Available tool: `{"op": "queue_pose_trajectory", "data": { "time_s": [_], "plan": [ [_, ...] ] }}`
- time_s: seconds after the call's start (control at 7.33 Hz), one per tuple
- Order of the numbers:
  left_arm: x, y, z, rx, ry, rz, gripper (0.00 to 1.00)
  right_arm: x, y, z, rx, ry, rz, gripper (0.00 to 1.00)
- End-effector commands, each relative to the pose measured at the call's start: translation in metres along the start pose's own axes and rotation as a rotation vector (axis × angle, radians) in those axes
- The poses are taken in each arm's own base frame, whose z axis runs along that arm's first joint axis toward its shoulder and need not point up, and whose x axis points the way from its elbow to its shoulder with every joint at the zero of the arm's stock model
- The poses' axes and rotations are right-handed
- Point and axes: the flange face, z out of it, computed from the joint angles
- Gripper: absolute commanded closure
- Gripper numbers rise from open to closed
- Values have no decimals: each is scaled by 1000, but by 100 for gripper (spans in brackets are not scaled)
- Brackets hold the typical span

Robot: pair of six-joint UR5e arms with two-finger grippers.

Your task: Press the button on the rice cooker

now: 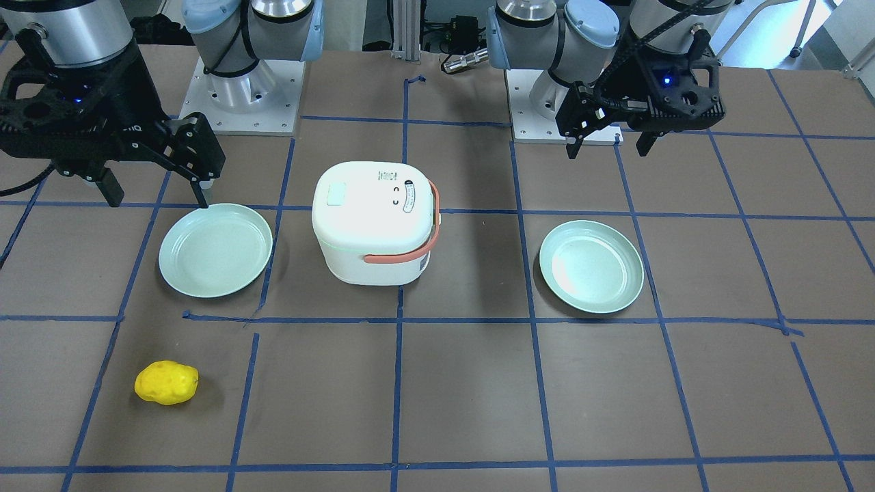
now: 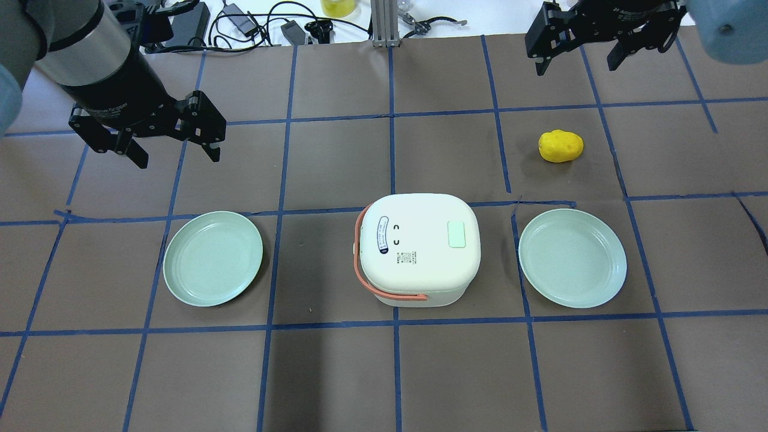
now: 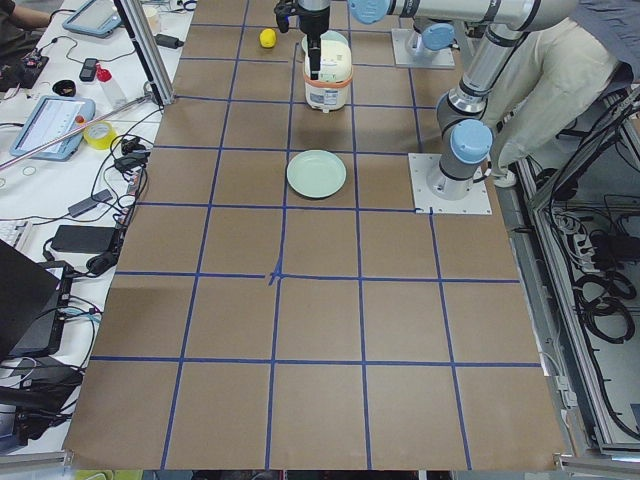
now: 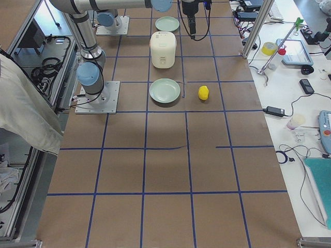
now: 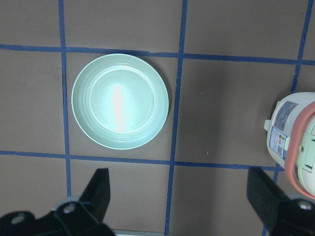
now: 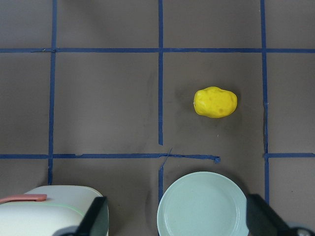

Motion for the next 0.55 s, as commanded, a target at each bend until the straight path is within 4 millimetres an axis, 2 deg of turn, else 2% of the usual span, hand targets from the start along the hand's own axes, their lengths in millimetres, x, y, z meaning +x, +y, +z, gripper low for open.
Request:
{"op": "queue_pose_trajectory", "data": {
  "time_s": [0.0, 0.41],
  "plan": [
    [0, 0, 0, 0, 0, 0, 0, 0, 0, 1, -3, 4, -2, 0],
    [0, 0, 0, 0, 0, -2, 0, 0, 3, 3, -13, 4, -2, 0]
  ]
}}
